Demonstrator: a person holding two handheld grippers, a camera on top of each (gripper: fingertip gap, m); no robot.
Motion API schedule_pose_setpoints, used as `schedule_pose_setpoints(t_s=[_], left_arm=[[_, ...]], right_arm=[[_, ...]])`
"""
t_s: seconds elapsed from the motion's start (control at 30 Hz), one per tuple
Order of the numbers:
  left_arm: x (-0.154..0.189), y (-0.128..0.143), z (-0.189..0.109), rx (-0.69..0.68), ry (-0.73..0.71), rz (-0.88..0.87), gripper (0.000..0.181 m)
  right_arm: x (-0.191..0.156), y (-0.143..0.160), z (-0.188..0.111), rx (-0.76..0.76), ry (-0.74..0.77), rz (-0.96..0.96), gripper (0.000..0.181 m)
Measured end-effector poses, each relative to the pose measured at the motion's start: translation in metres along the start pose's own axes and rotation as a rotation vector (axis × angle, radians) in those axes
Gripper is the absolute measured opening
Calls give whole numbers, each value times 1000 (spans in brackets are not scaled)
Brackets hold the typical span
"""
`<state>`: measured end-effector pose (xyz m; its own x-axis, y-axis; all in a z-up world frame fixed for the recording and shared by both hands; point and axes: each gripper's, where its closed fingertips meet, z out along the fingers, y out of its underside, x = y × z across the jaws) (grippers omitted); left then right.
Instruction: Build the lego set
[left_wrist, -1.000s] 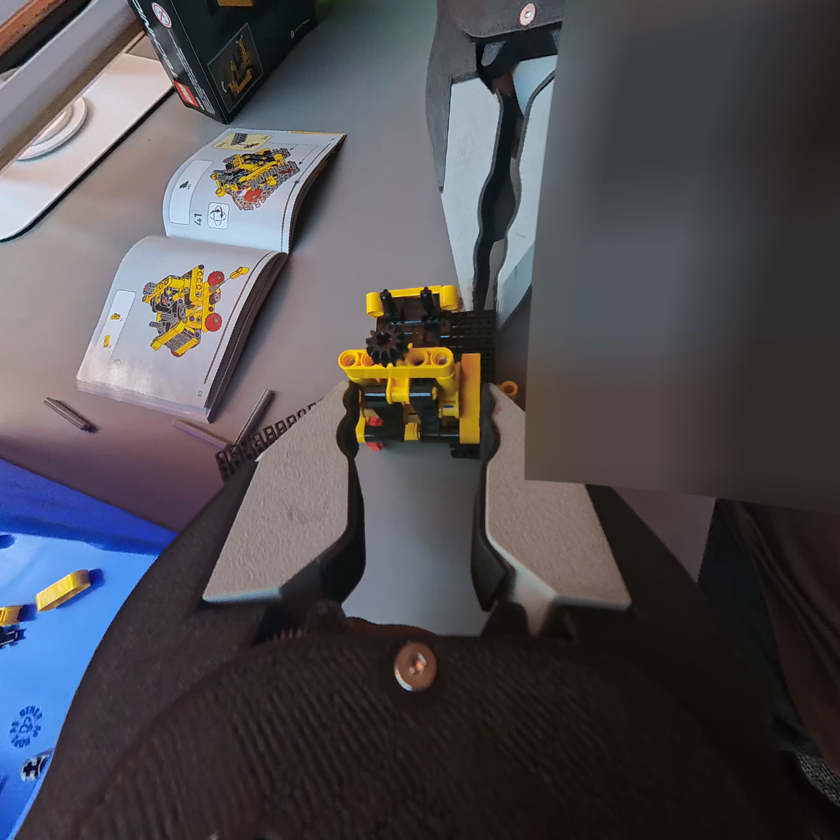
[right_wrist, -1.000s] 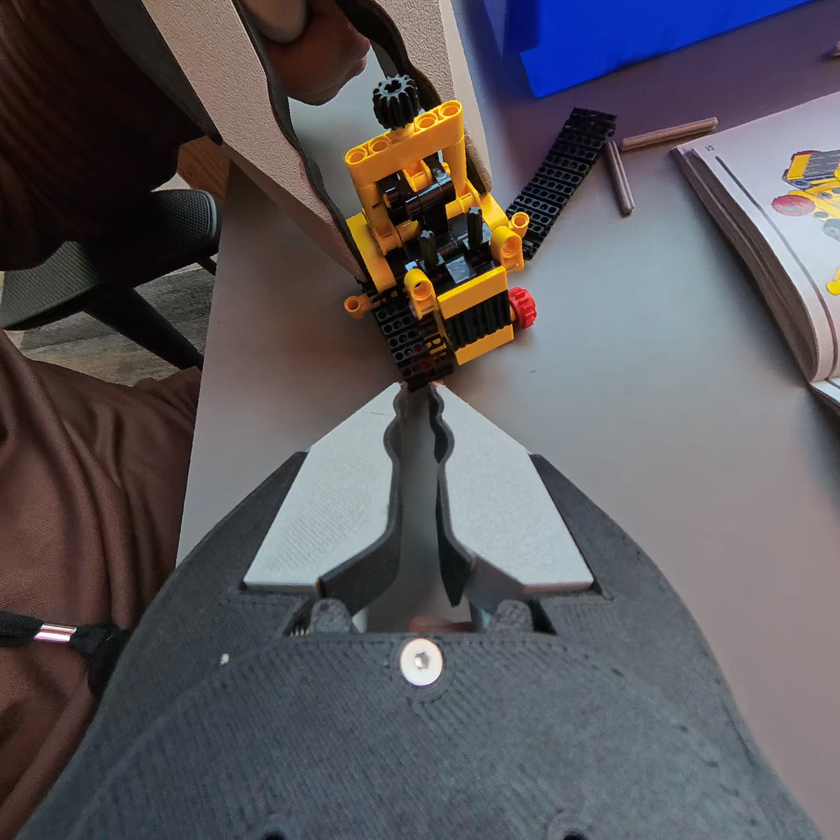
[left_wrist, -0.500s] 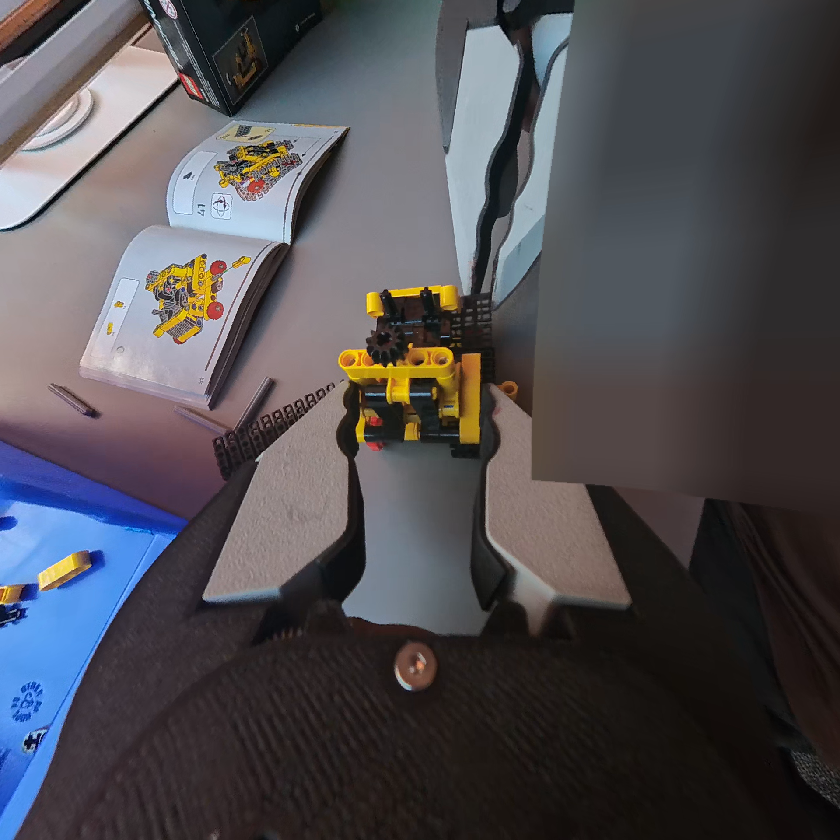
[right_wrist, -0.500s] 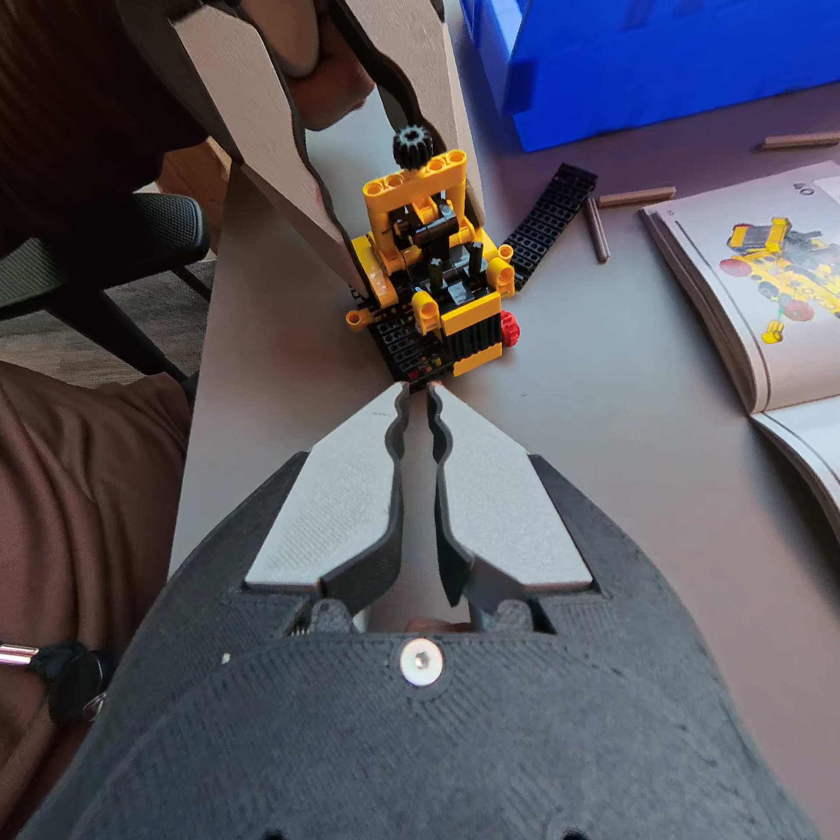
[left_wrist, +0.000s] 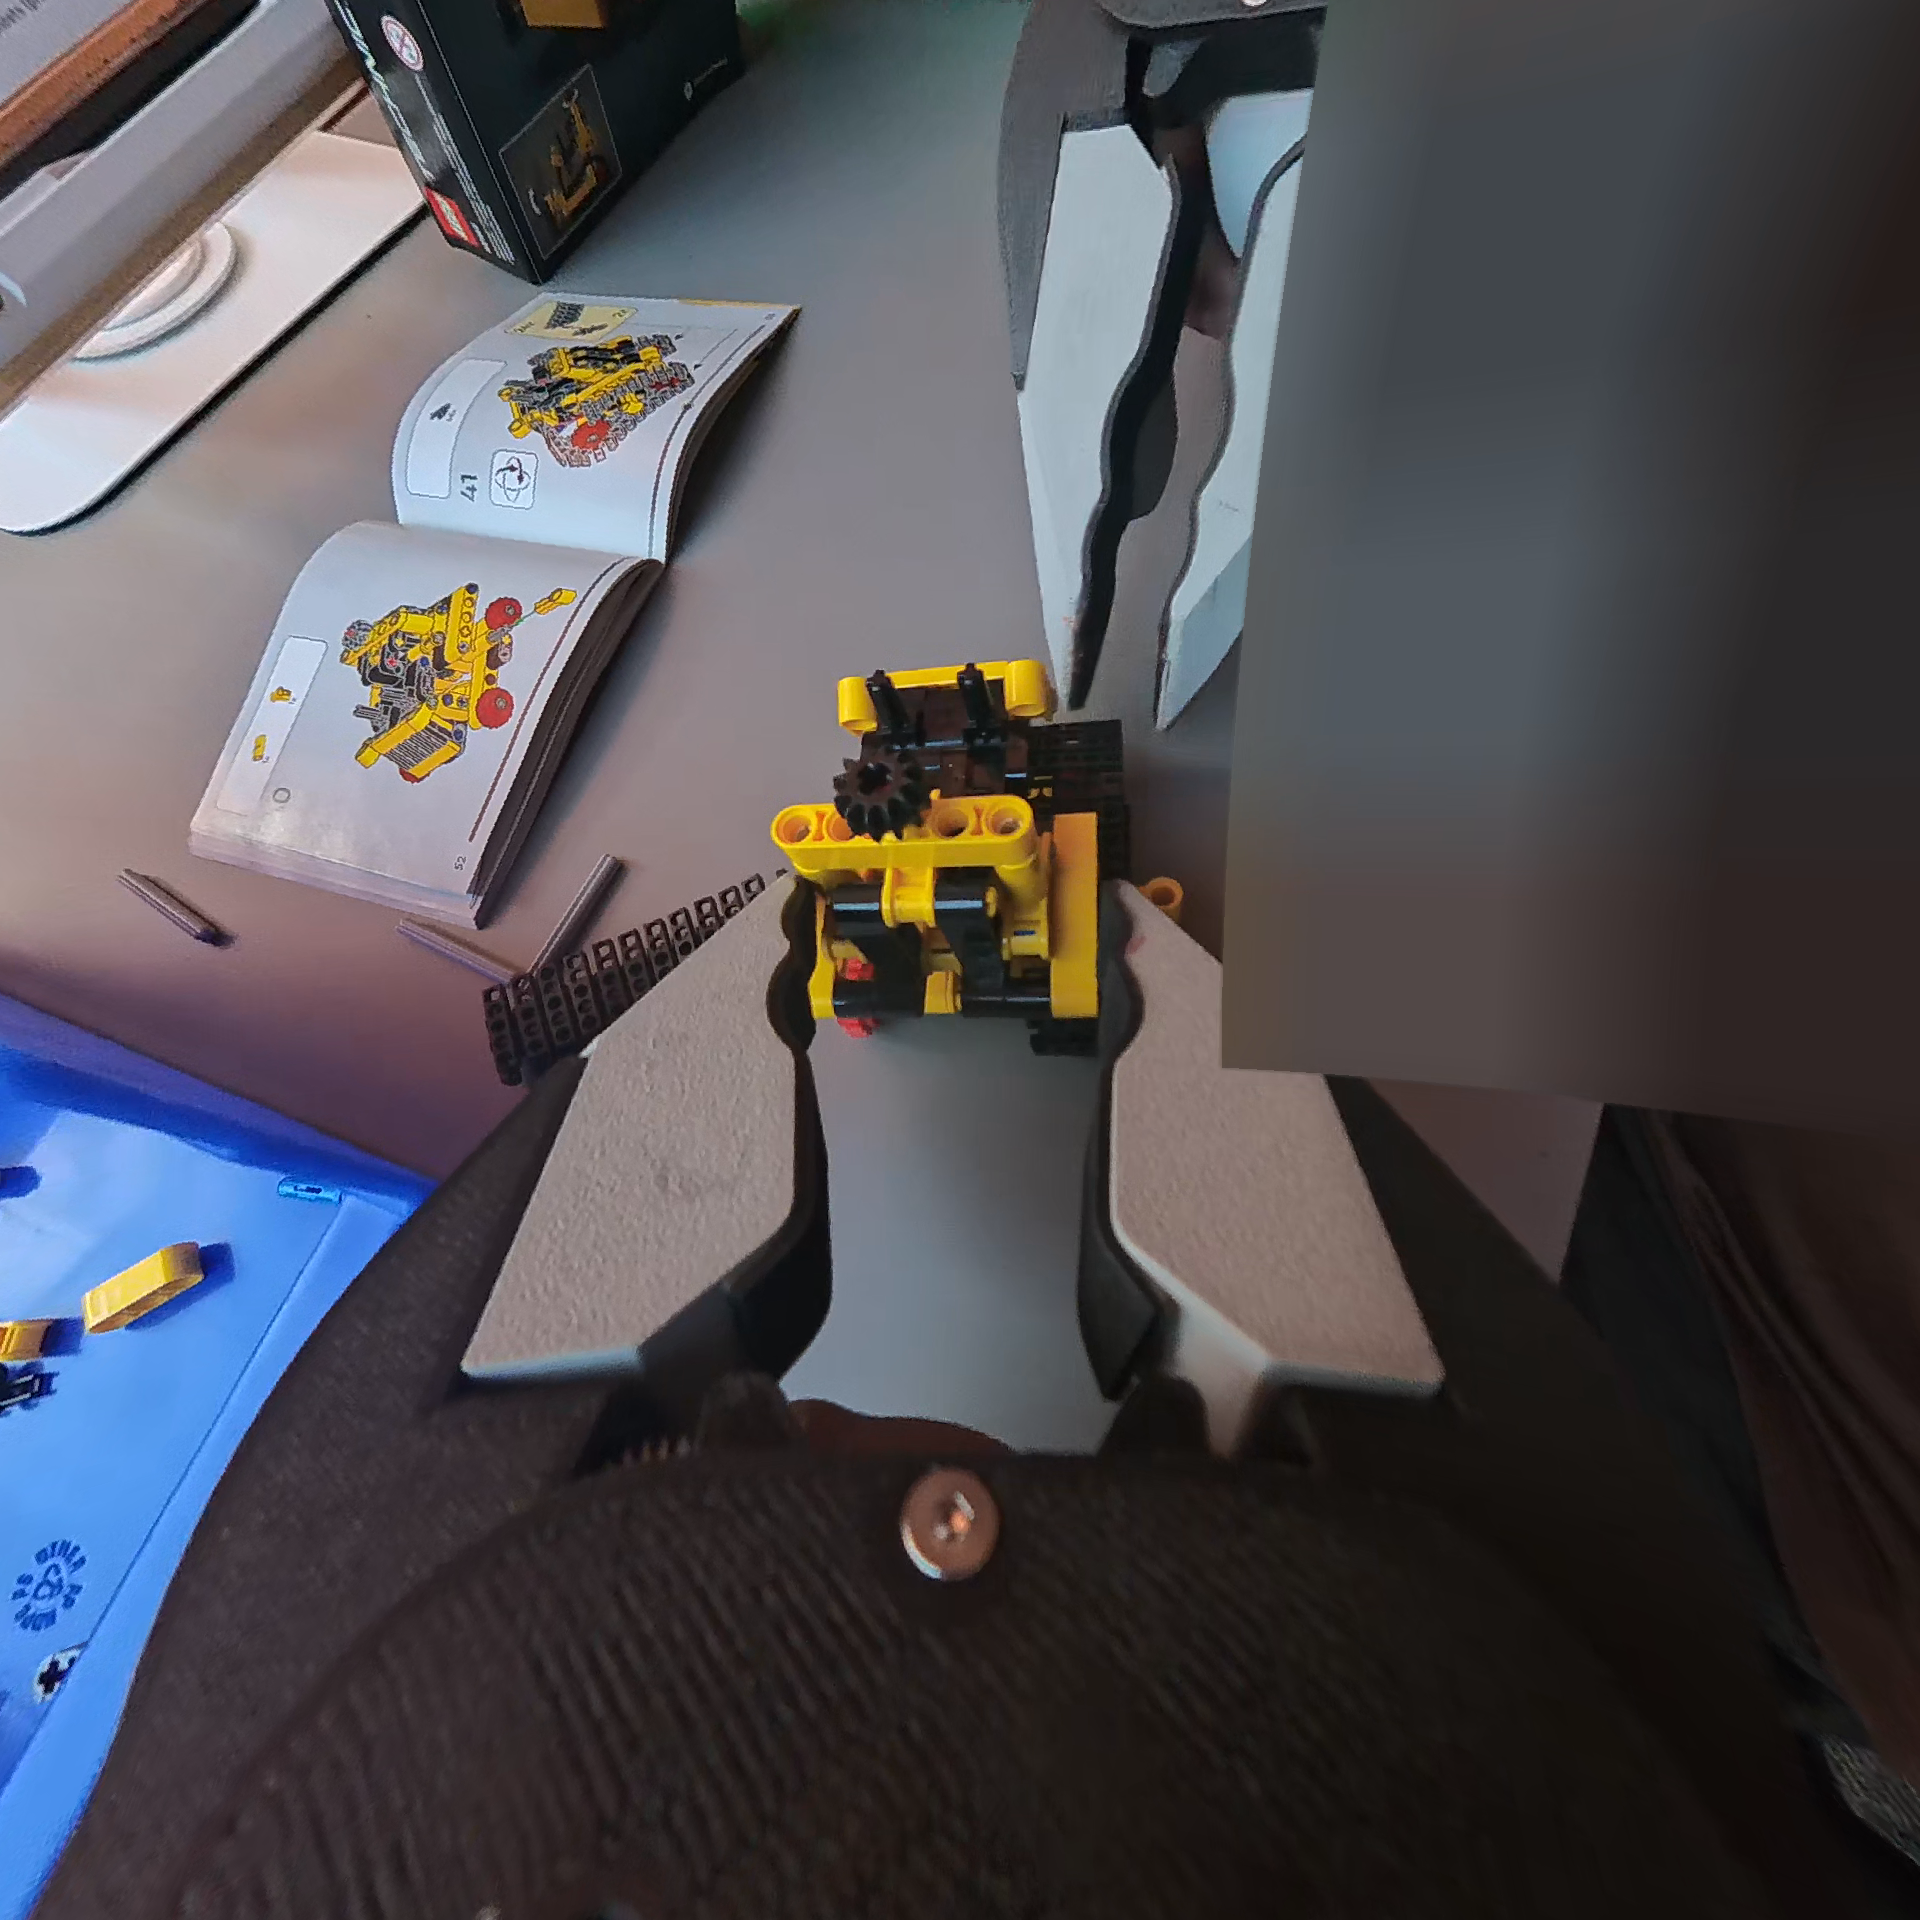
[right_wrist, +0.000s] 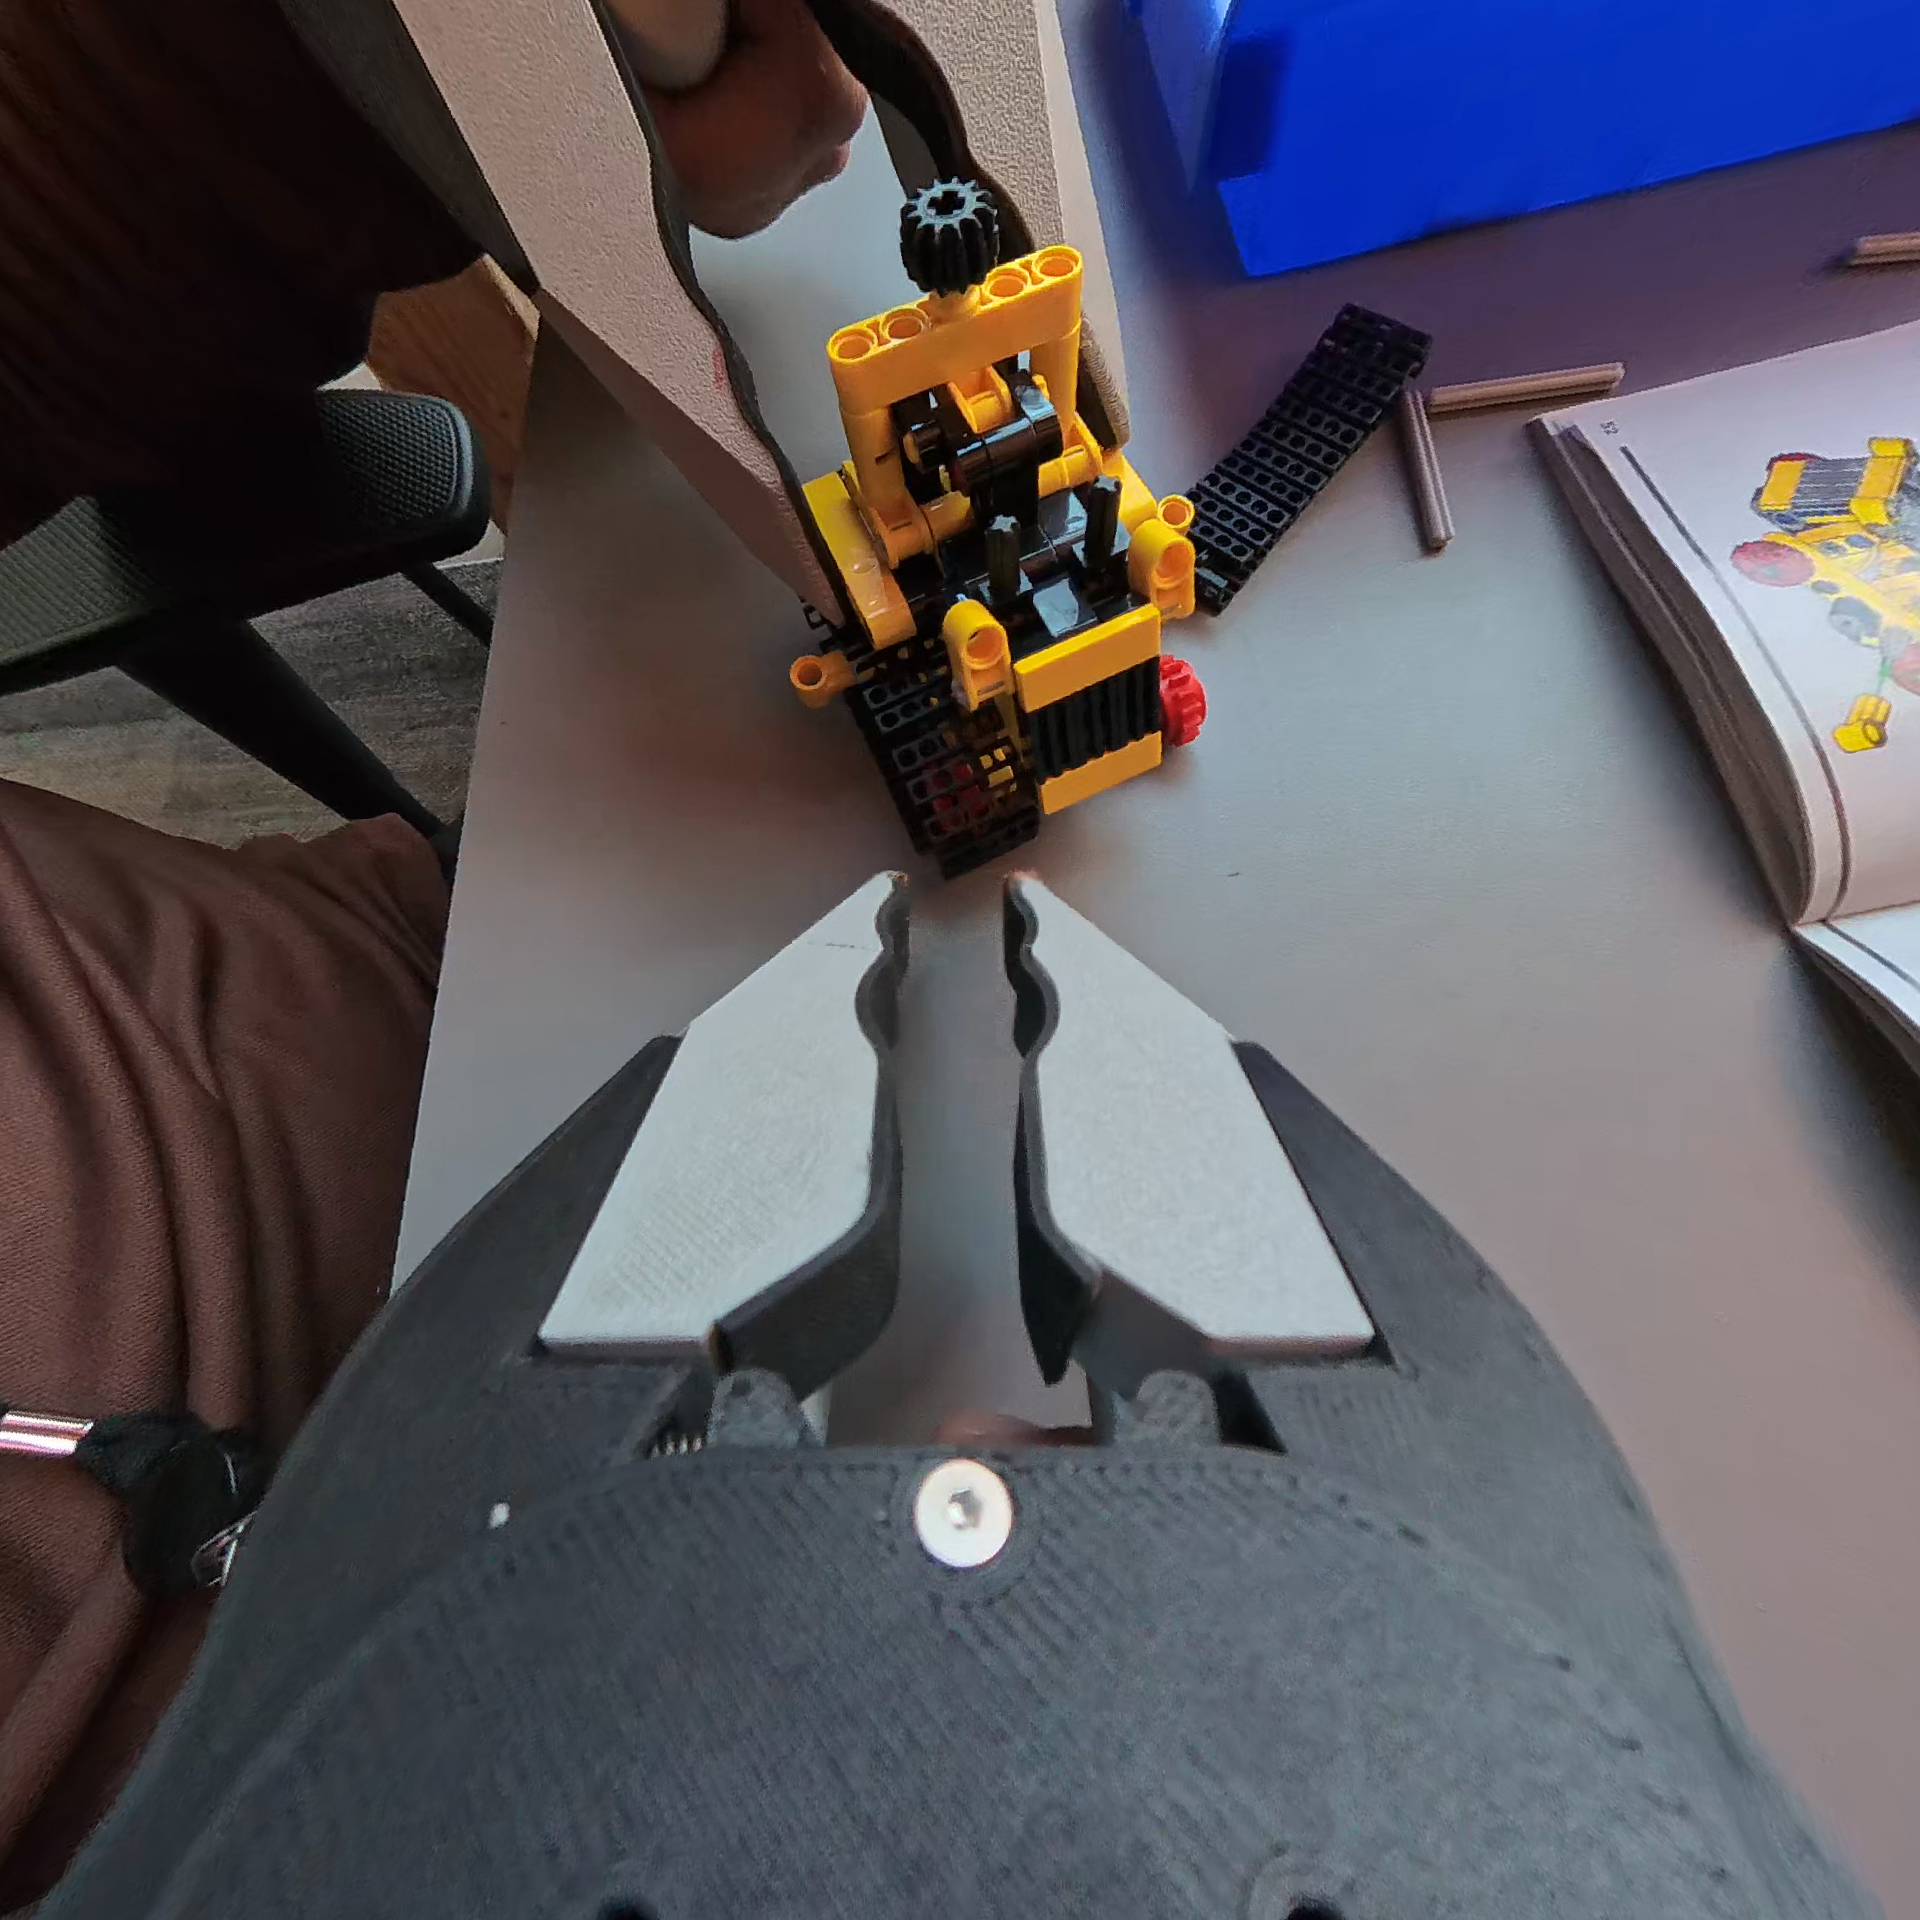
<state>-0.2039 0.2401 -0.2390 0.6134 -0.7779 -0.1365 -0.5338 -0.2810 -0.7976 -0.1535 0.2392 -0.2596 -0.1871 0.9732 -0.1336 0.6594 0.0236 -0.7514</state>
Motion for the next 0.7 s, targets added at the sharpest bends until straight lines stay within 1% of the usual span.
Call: schedule_pose_setpoints(t_s=[0.1, 0.17, 0.33, 0.47, 0.57, 0.7], left_arm=[[-1, 0, -1, 8, -19, -3, 52], [-6, 0, -4, 8, -55, -3, 56], [-9, -1, -27, 39, -99, -65, 55], [-1, 16, -37, -6, -127, -111, 42], [14, 26, -34, -17, -118, -117, 31], [25, 34, -27, -33, -109, -141, 24]], right_arm=[[1, -3, -3, 21, -1, 1, 17], [2, -2, -3, 24, -2, 0, 18], [4, 2, -5, 37, 11, 9, 19], [5, 1, -7, 56, 21, 19, 20], [-1, -4, -8, 86, -5, 17, 21], [-7, -4, -2, 78, 2, -39, 22]])
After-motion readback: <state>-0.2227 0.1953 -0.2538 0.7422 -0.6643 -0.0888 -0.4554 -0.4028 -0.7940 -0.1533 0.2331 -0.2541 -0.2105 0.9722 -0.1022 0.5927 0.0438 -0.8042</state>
